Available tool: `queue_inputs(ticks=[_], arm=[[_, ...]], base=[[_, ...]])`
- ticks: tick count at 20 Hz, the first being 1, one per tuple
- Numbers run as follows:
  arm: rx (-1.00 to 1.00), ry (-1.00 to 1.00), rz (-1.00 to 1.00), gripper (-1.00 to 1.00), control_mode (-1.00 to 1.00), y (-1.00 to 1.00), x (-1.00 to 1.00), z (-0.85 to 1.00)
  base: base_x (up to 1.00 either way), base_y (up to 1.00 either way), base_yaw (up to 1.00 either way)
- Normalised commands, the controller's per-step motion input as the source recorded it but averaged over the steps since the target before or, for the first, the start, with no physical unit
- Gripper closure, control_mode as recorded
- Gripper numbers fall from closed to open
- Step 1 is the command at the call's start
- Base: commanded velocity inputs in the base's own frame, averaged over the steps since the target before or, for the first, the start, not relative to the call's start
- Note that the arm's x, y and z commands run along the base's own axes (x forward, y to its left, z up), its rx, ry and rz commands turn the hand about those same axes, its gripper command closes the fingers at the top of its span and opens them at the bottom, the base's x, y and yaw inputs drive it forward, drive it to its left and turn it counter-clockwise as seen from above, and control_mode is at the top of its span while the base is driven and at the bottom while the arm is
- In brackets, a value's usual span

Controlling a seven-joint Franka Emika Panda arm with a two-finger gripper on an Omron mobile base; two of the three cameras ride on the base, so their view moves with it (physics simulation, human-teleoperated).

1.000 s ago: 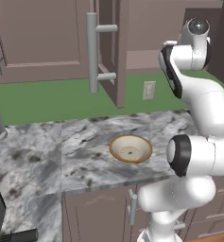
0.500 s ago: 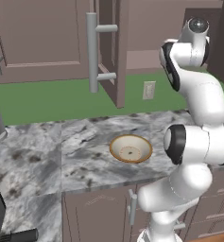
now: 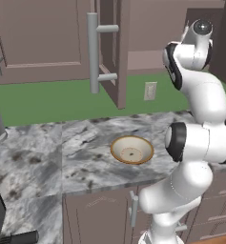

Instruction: Retrieve the bottle and the shaker from the cabinet and place them next to the mixing bowl on the counter. Then add garlic from the fridge to the mixing bowl.

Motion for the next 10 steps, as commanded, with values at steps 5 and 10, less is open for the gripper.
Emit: queue_inputs(ticks=[5, 10], arm=[[0.0, 0.0, 0.0, -1.0, -1.0, 0.0, 0.23, -0.01], [0.01, 0.0, 0.0, -1.0, -1.0, 0.0, 0.33, -0.01]], base=[[0.0, 0.0, 0.0], [0.0, 0.0, 0.0]])
